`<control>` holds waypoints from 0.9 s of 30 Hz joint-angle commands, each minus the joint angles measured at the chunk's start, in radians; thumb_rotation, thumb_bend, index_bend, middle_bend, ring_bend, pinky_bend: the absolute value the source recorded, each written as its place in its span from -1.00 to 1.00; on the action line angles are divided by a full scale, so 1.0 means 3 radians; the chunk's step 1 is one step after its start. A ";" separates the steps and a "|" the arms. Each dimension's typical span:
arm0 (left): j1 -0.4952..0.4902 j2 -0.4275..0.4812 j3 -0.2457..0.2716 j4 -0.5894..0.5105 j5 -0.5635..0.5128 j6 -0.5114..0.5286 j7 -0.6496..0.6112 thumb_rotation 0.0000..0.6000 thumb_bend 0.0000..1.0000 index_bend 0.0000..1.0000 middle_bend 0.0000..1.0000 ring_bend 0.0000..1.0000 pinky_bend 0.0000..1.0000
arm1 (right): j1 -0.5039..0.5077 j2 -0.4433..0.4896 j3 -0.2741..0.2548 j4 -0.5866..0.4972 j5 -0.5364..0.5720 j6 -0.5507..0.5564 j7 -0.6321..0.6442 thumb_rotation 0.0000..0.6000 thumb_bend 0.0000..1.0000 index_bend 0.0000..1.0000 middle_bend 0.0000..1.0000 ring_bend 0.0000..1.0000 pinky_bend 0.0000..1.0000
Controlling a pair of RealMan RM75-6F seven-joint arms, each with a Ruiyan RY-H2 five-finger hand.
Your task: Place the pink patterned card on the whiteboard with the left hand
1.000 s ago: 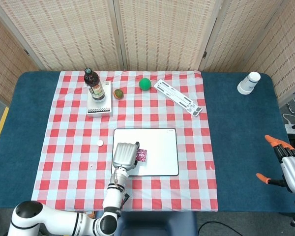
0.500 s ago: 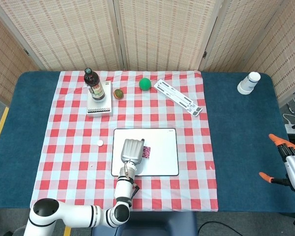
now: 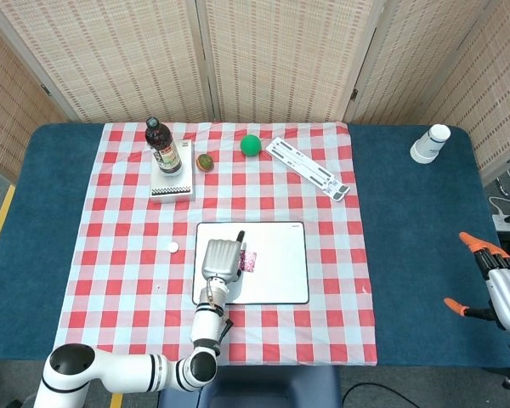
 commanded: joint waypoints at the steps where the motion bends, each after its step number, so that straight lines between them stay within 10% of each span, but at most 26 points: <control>1: 0.0013 0.0026 -0.0005 -0.0054 0.0031 0.0021 -0.0043 1.00 -0.52 -0.74 1.00 1.00 0.89 | -0.0002 0.0000 0.0004 0.0002 0.0006 0.0003 -0.0002 1.00 -1.00 -0.89 -0.81 -1.00 -0.76; 12: 0.0612 0.0633 0.0327 -0.0627 0.0417 0.0530 -0.0482 1.00 -0.48 -0.46 1.00 1.00 0.91 | 0.0009 0.0000 -0.0003 -0.0008 -0.0001 -0.0026 -0.0023 1.00 -1.00 -0.89 -0.81 -1.00 -0.76; 27: 0.0818 0.0776 0.0452 0.0060 0.0579 0.0056 -0.1015 1.00 -0.37 -0.10 1.00 1.00 0.95 | 0.0041 -0.0042 -0.0011 -0.0050 0.0034 -0.0104 -0.0206 1.00 -1.00 -0.90 -0.81 -1.00 -0.76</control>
